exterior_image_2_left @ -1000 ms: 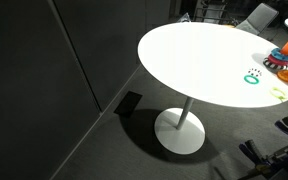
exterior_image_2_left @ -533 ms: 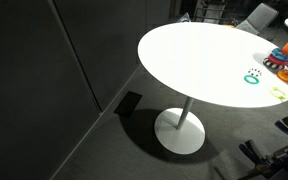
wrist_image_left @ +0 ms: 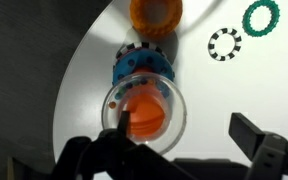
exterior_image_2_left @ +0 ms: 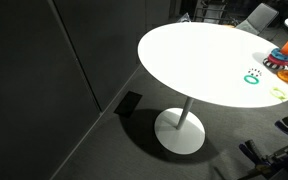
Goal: Pick up the clear ring and put it on the ring holder
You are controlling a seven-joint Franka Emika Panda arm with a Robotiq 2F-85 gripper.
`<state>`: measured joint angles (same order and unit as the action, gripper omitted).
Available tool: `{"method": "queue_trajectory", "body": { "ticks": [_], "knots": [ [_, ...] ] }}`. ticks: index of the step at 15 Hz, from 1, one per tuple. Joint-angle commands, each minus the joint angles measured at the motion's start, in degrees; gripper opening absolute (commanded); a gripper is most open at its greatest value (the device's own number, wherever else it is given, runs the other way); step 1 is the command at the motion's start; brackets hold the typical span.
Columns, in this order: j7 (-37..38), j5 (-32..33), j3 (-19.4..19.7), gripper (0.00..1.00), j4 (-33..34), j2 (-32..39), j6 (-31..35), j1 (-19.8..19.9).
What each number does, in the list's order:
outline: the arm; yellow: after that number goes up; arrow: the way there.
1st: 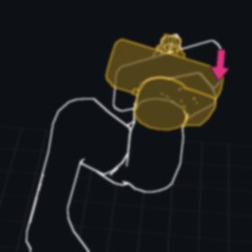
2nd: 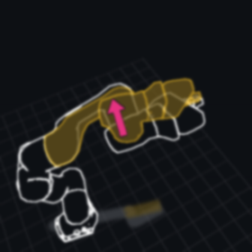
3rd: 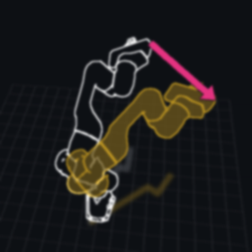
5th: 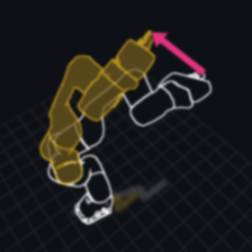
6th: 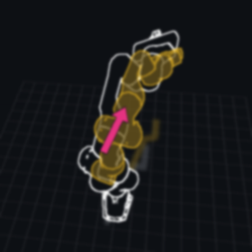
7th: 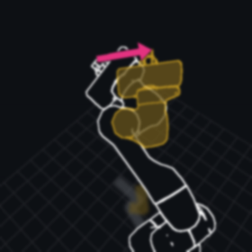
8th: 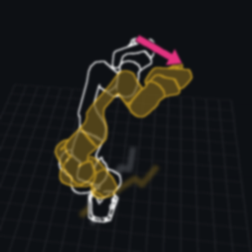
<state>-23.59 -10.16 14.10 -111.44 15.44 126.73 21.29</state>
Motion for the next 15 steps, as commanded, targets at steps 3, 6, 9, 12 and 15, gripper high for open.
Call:
{"method": "queue_trajectory", "body": {
  "ticks": [3,6,9,12,15],
  "knots": [
    [-0.9,-3.4,-0.8,1.00,2.8,0.6,-1.0,1.3],
    [-1.3,-5.0,-1.0,1.00,2.7,0.5,-0.4,1.3],
    [-1.6,-6.3,-1.1,1.00,2.5,0.3,0.6,1.3],
    [-1.9,-7.1,-1.3,1.00,1.9,0.2,2.3,1.2],
    [-2.1,-7.7,-1.6,1.00,1.6,0.2,3.9,1.2]
  ]
}}
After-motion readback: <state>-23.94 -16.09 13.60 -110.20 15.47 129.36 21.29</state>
